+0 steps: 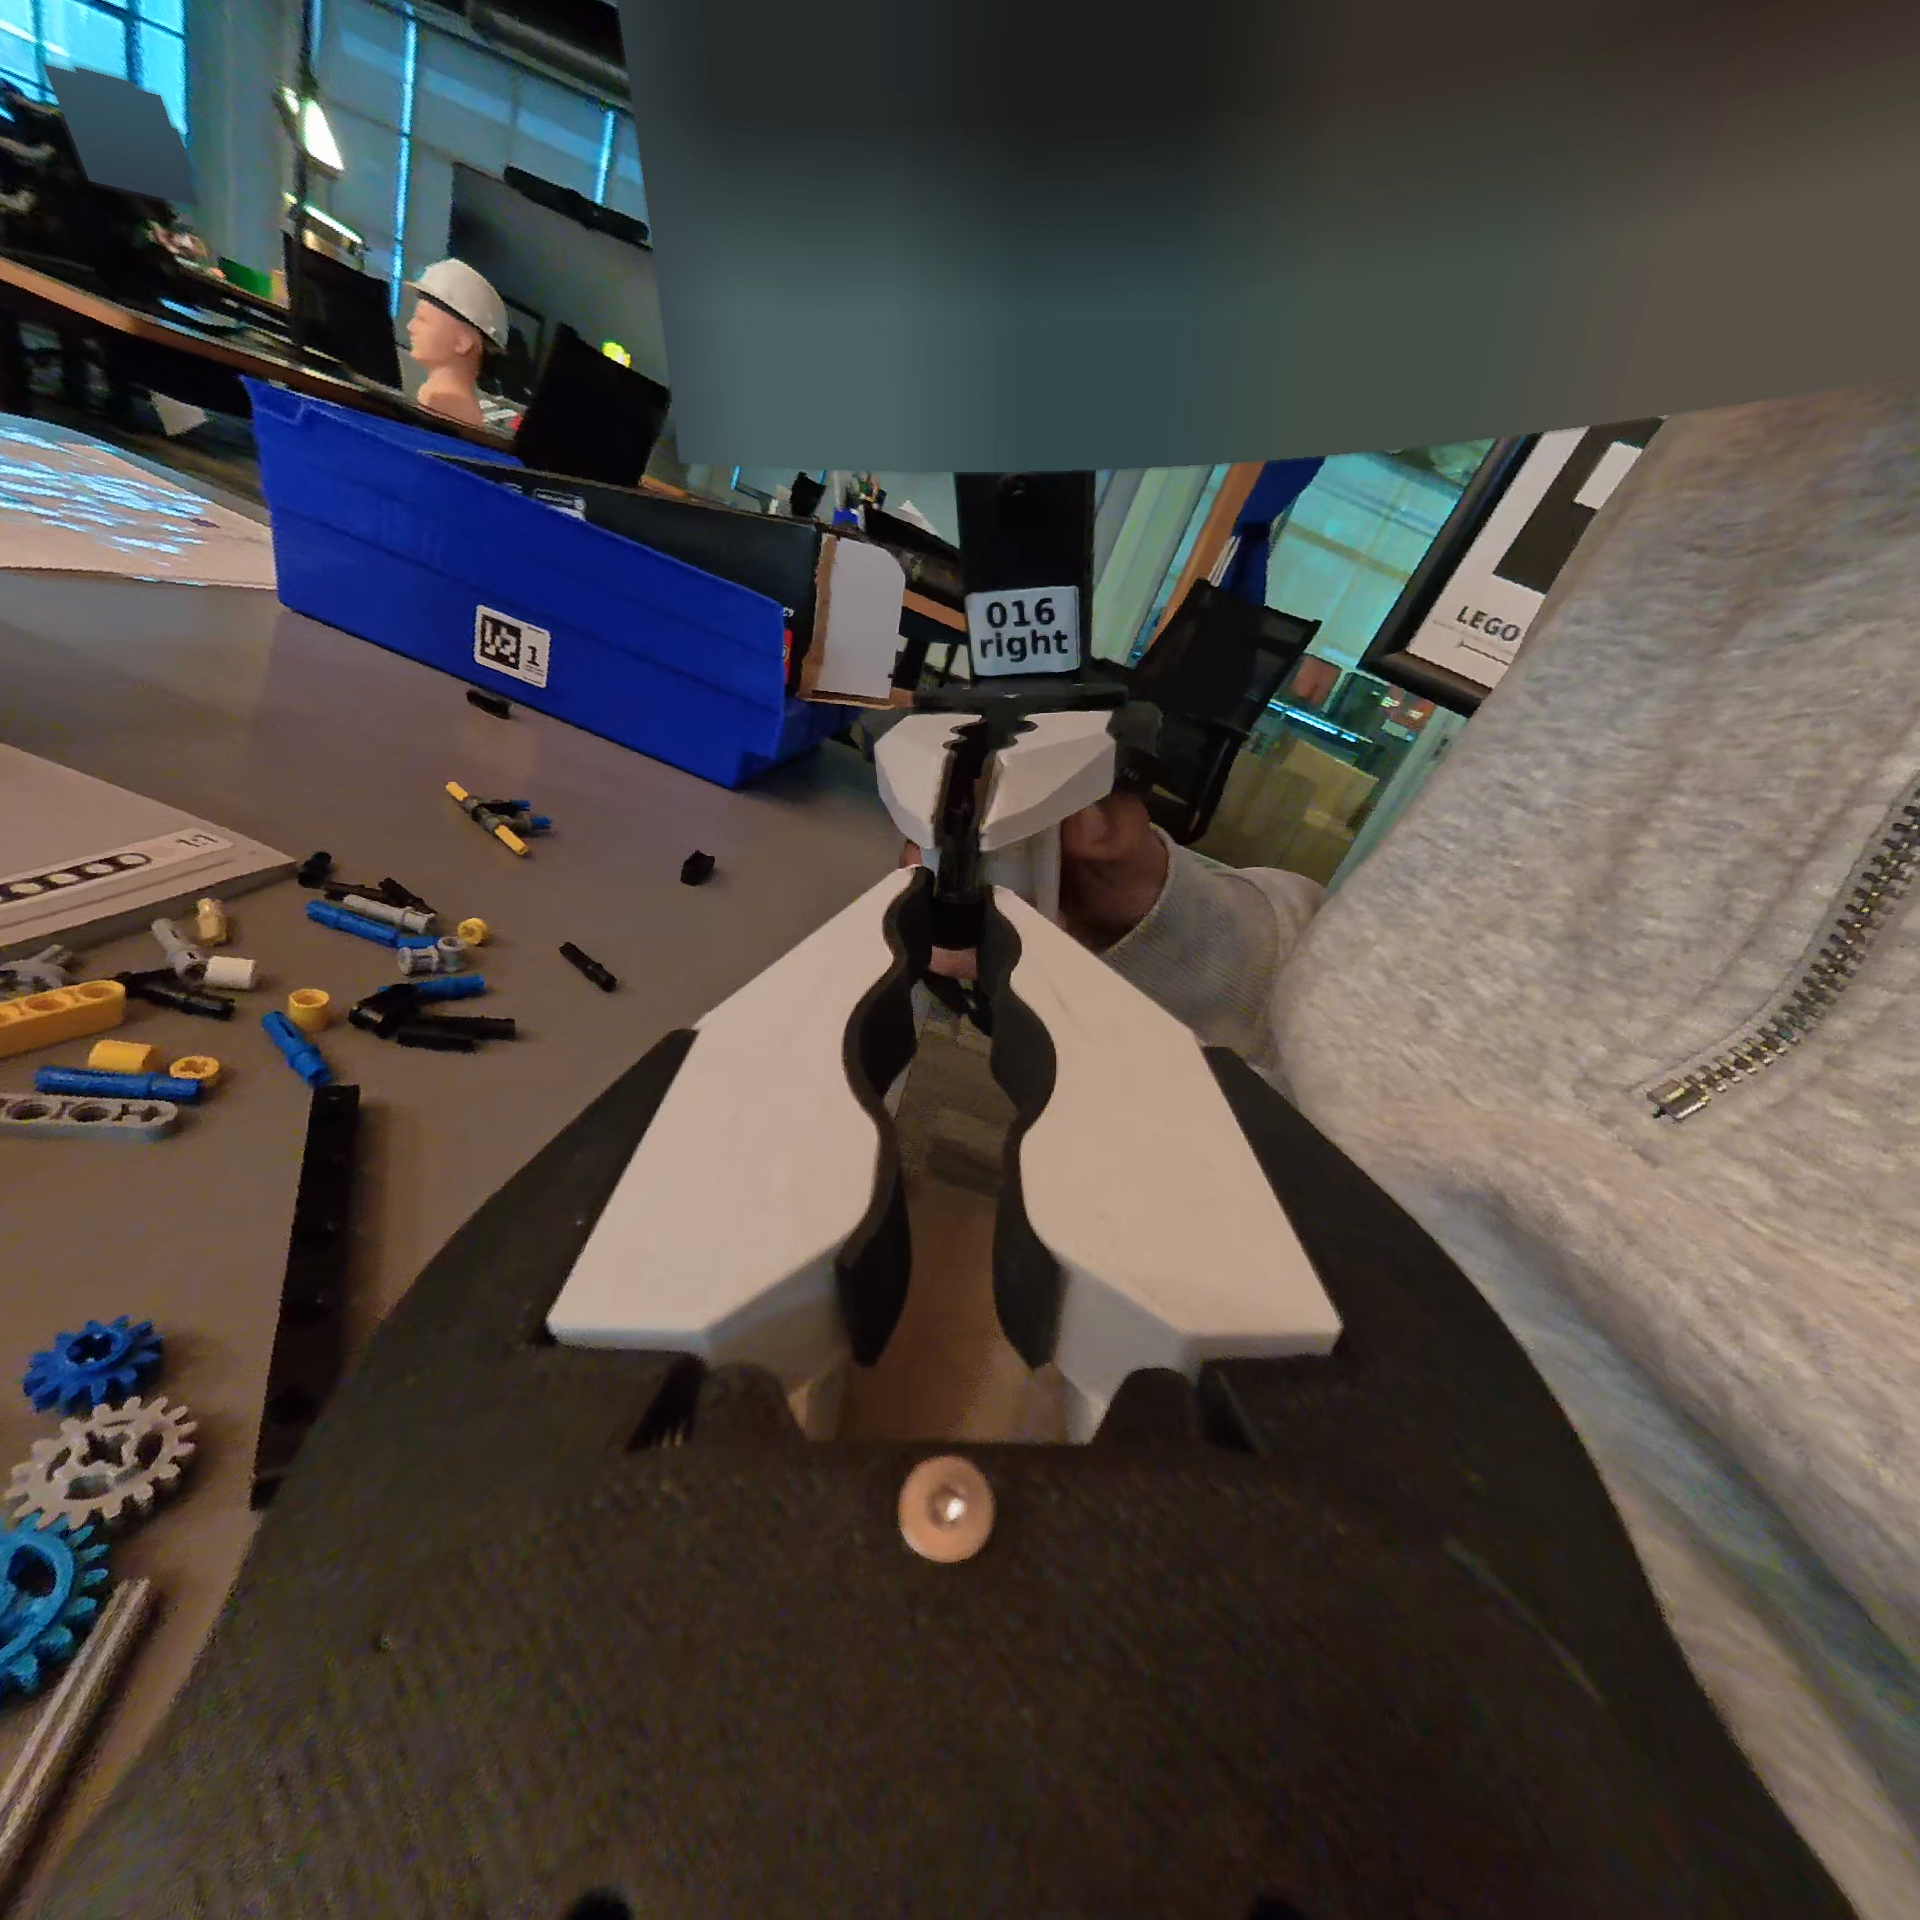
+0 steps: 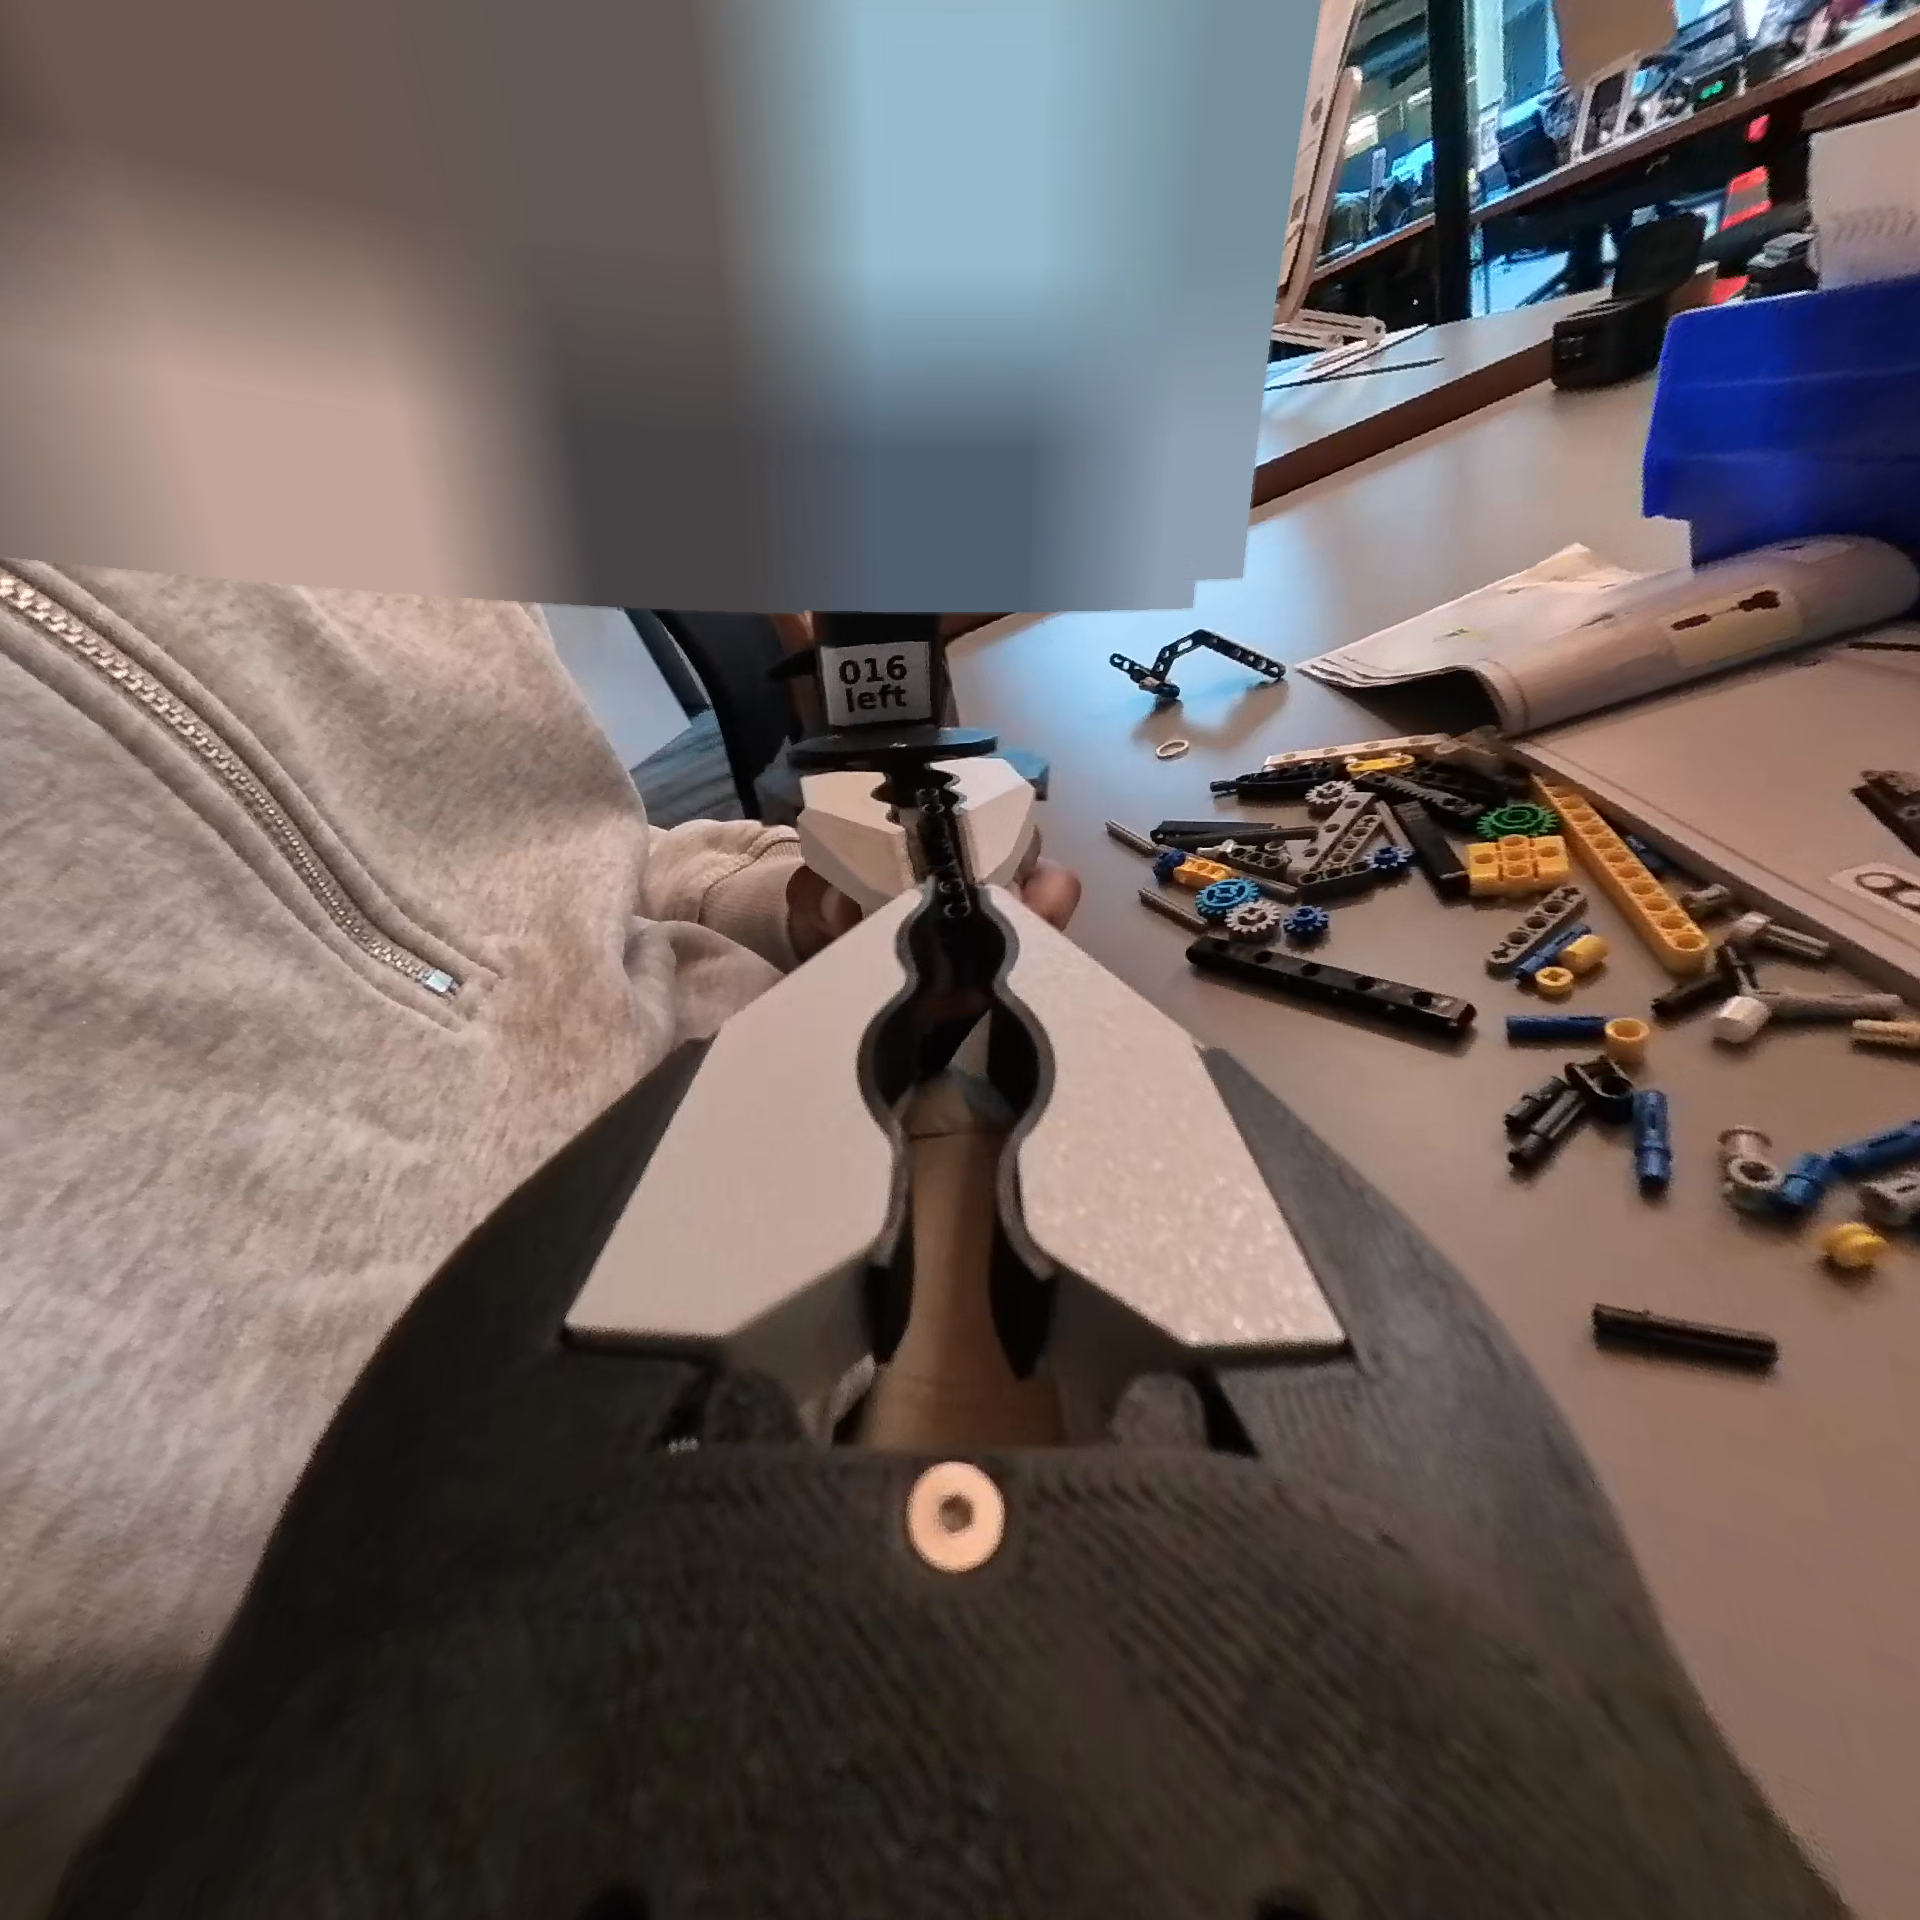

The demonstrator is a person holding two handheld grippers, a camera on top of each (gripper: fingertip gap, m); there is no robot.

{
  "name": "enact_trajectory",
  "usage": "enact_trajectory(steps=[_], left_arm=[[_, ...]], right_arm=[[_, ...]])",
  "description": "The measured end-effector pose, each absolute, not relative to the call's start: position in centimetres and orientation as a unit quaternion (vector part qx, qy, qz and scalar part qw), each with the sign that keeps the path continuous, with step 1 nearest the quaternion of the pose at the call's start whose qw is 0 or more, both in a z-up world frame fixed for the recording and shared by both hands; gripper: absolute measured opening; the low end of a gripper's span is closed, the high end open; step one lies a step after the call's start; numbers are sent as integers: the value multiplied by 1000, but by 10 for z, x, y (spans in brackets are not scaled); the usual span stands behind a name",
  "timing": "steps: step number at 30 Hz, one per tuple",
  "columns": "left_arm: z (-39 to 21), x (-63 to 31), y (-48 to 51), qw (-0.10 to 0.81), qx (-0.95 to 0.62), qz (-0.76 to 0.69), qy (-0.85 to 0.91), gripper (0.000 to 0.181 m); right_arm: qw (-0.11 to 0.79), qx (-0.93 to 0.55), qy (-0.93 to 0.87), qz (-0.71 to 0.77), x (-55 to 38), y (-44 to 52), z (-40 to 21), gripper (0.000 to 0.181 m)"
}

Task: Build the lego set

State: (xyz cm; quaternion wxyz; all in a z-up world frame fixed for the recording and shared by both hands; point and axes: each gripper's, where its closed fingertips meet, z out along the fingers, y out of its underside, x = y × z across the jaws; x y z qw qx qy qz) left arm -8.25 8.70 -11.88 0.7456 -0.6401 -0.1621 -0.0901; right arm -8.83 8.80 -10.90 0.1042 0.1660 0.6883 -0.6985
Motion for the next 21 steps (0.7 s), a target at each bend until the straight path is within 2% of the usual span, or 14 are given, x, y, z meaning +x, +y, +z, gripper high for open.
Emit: enact_trajectory(steps=[11,12,16,17,19,21], left_arm=[[-113,-82,88,749,-639,-84,-155,5],[-113,-81,88,747,-641,-88,-152,5],[-120,-87,87,725,-671,-37,-151,5],[-124,-92,87,714,-683,-3,-152,5],[-132,-106,83,684,-706,86,-160,5],[-138,-107,85,662,-724,125,-147,5]], right_arm=[[104,153,670,-719,-88,88,-102,4],[93,146,673,-719,-88,88,-102,10],[23,163,680,-714,-100,92,-98,77],[-6,160,677,-718,-103,94,-94,82],[-62,166,680,-712,-110,98,-92,78],[-109,177,685,-698,-119,101,-98,63]])
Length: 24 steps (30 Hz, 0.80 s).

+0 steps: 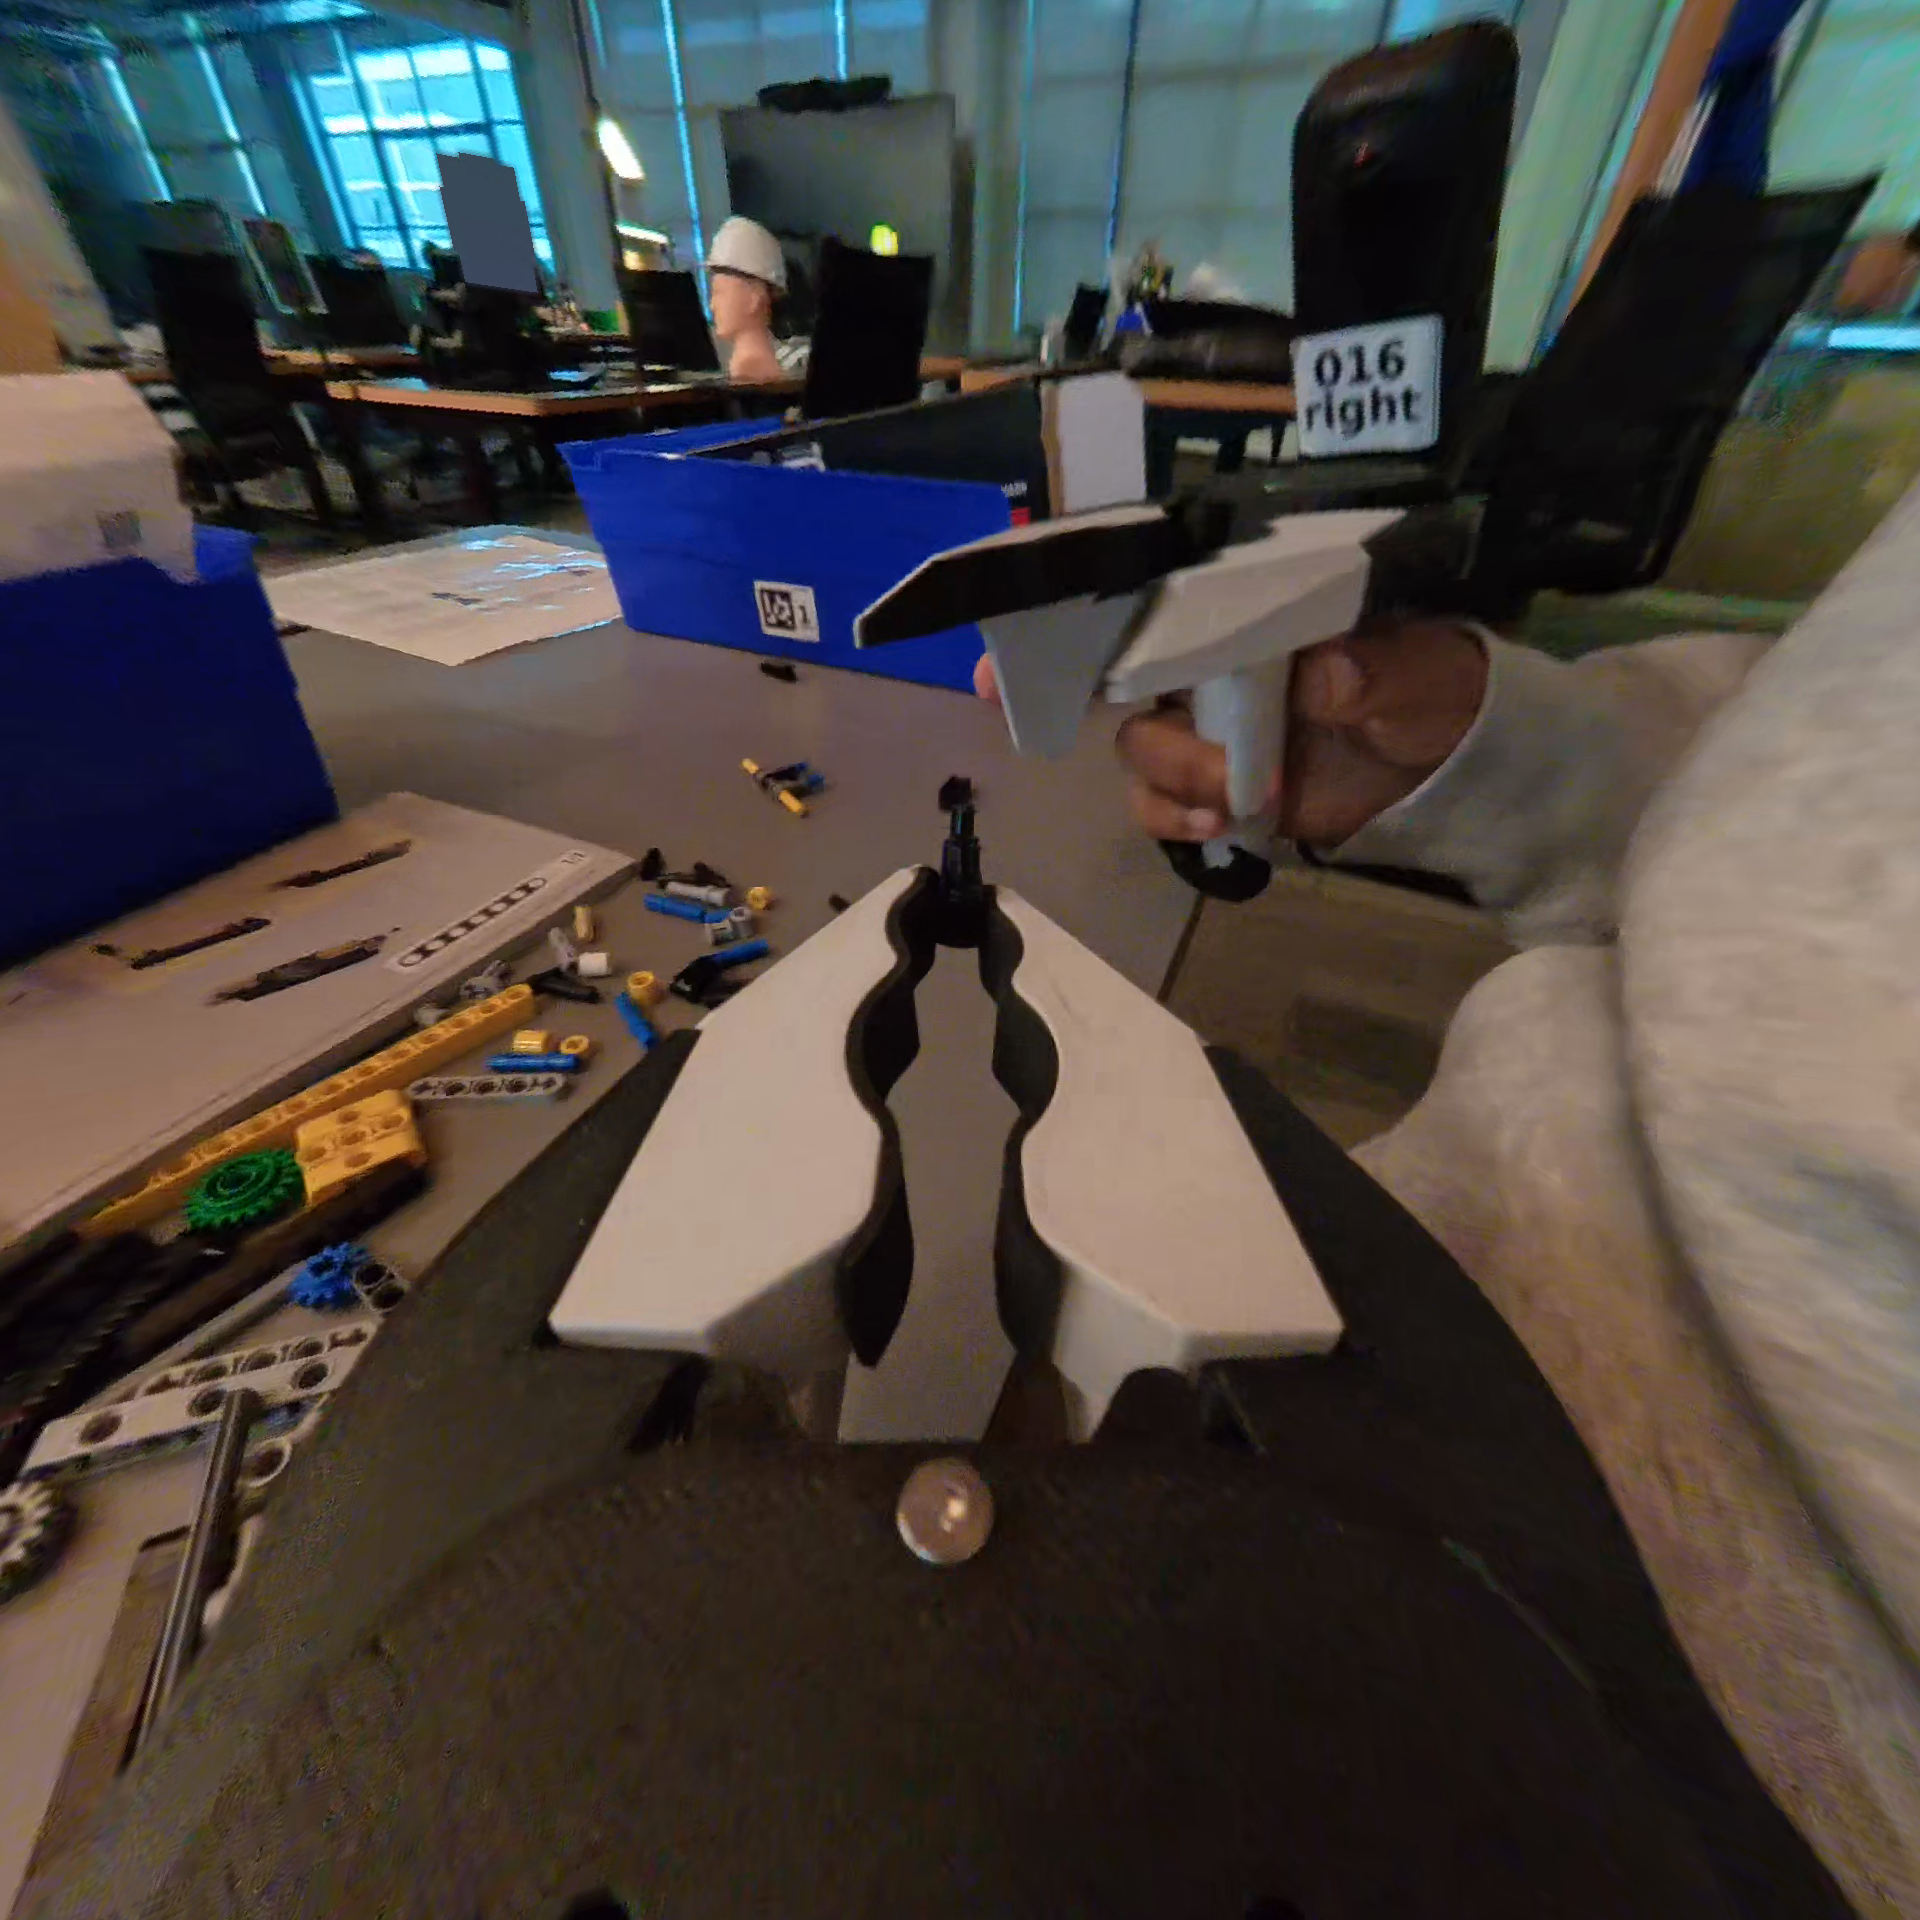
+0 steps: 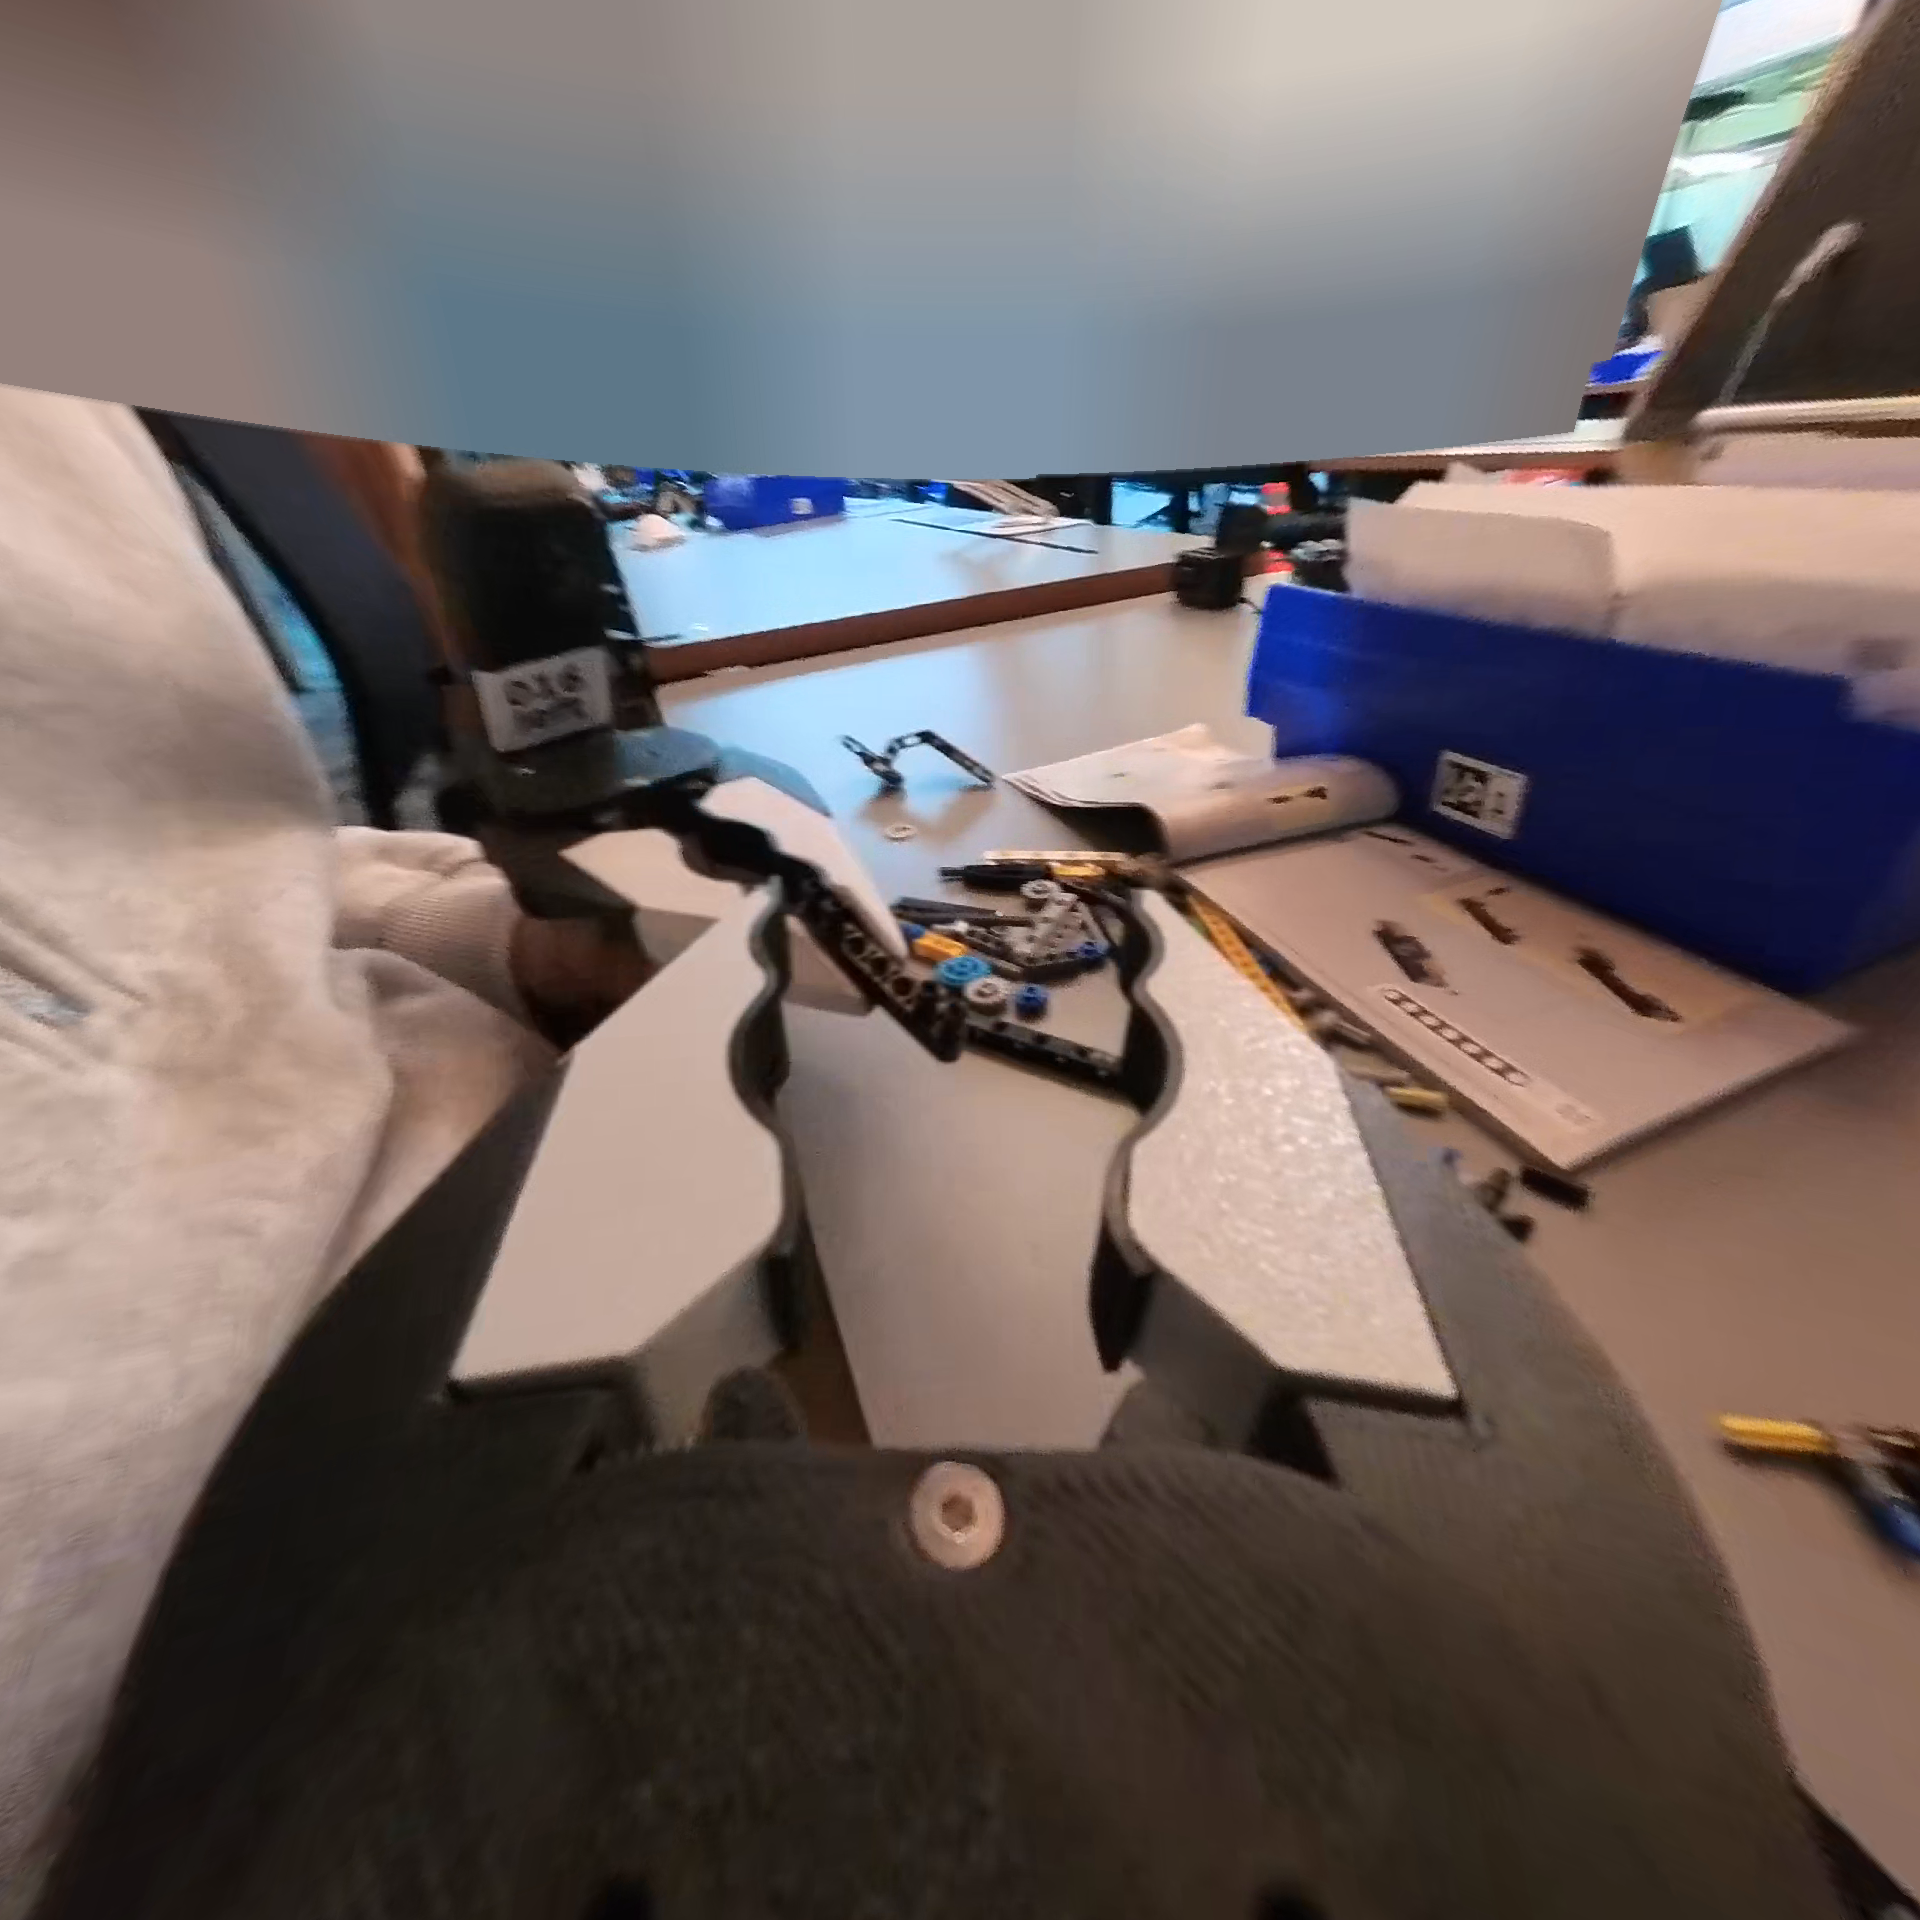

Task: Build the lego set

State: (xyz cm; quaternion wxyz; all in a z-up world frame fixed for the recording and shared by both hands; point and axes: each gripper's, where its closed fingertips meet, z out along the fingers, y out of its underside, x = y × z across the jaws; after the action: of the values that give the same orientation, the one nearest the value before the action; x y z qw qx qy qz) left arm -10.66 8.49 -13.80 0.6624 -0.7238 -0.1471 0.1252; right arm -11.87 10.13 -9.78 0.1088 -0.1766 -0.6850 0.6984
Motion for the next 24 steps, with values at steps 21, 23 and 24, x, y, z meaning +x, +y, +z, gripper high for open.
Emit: enact_trajectory(steps=[21,23,24], left_arm=[[-170,-68,96,592,-805,-1,-46,5],[-172,-68,96,587,-808,-2,-47,5],[-173,-68,96,584,-810,-3,-45,5]], right_arm=[[98,-15,-862,497,-70,98,-168,7],[103,-12,-869,484,-70,99,-173,6],[101,-11,-871,481,-70,99,-175,6]])
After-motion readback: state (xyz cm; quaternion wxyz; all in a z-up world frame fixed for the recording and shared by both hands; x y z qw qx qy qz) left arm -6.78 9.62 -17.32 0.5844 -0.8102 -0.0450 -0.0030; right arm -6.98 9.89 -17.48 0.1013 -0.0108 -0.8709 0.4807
